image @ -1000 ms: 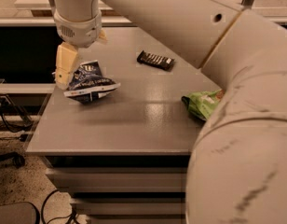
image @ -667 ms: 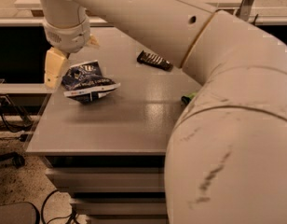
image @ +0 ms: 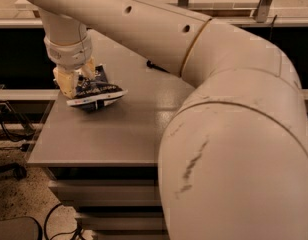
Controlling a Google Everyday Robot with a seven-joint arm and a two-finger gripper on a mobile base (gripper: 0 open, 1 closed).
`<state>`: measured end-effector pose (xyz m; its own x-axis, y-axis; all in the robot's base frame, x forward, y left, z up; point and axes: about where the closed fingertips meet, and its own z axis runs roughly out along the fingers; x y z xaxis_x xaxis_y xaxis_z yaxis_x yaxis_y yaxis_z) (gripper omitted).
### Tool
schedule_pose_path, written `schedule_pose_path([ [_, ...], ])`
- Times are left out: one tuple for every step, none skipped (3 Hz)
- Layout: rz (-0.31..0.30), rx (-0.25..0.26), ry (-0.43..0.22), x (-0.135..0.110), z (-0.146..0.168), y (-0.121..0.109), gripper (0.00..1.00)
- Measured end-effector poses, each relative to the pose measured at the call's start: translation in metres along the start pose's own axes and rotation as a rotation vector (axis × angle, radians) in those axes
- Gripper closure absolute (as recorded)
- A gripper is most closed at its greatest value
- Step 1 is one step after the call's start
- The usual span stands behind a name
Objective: Pick blue chip bag
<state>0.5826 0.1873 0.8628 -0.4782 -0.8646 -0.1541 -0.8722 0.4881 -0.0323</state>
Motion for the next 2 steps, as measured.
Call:
schedule_pose_path([
  [0.008, -0.01, 0.012, 0.0007, 0.0085, 0.0005, 0.73],
  [0.012, 0.008, 0.009, 0.0016, 0.0051, -0.0015, 0.96],
])
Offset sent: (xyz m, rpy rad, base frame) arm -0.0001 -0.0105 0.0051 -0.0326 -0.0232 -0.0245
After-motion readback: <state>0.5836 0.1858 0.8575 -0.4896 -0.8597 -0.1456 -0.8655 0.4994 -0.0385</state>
